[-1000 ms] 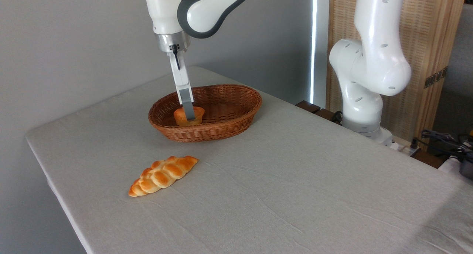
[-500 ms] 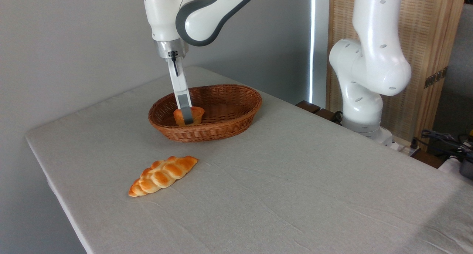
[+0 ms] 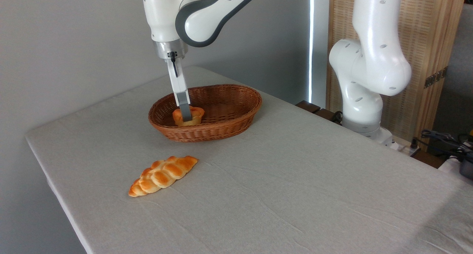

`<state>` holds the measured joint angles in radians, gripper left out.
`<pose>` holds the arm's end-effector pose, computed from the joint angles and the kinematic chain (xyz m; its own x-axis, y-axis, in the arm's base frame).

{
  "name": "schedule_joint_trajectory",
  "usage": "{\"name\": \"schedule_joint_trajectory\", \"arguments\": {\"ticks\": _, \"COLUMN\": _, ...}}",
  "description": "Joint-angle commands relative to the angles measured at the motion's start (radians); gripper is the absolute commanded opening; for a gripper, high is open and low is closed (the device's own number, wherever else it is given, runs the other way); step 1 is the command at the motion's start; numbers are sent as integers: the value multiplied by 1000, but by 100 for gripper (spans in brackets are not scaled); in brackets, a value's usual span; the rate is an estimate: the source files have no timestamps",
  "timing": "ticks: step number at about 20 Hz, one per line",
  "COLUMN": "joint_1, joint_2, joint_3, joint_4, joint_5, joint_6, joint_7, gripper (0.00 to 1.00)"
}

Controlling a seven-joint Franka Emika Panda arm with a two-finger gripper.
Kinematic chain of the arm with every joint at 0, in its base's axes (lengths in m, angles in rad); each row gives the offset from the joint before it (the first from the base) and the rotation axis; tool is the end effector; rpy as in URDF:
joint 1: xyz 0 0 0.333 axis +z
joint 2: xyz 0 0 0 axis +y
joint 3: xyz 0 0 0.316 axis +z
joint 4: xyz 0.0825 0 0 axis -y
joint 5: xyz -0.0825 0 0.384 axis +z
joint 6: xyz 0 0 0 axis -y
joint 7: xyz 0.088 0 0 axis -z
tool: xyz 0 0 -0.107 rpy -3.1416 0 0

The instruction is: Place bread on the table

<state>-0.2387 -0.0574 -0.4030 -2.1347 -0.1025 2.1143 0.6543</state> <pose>0.4226 -0.3241 0.4330 0.3212 -0.9447 0.0655 -0.9469 -0.3196 0.0340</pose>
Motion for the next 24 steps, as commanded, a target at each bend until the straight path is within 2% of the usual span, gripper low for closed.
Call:
{"name": "schedule_joint_trajectory", "arguments": {"ticks": 1, "joint_1": 32, "joint_2": -6, "joint_3": 1, "joint_4": 45, "joint_5": -65, "joint_6": -49, "joint_7": 13, "gripper": 5}}
{"name": "schedule_joint_trajectory", "arguments": {"ticks": 5, "joint_1": 39, "joint_2": -7, "joint_3": 4, "joint_4": 74, "joint_5": -66, "joint_6": -97, "joint_7": 13, "gripper": 5}}
{"name": "schedule_joint_trajectory", "arguments": {"ticks": 9, "joint_1": 65, "joint_2": -7, "joint_3": 16, "joint_4": 159, "joint_5": -79, "joint_6": -230, "joint_7": 19, "gripper": 5}}
{"name": "schedule_joint_trajectory", "arguments": {"ticks": 14, "joint_1": 72, "joint_2": -7, "joint_3": 107, "joint_4": 287, "joint_5": -65, "joint_6": -404, "joint_7": 45, "gripper": 5}}
{"name": "schedule_joint_trajectory", "arguments": {"ticks": 16, "joint_1": 84, "joint_2": -9, "joint_3": 156, "joint_4": 332, "joint_5": -28, "joint_6": -444, "joint_7": 88, "gripper": 6}}
{"name": "schedule_joint_trajectory", "arguments": {"ticks": 20, "joint_1": 128, "joint_2": 2, "joint_3": 229, "joint_4": 343, "joint_5": 88, "joint_6": -428, "joint_7": 220, "gripper": 12}}
{"name": "schedule_joint_trajectory", "arguments": {"ticks": 24, "joint_1": 139, "joint_2": 77, "joint_3": 286, "joint_4": 328, "joint_5": 207, "joint_6": -387, "joint_7": 260, "gripper": 23}}
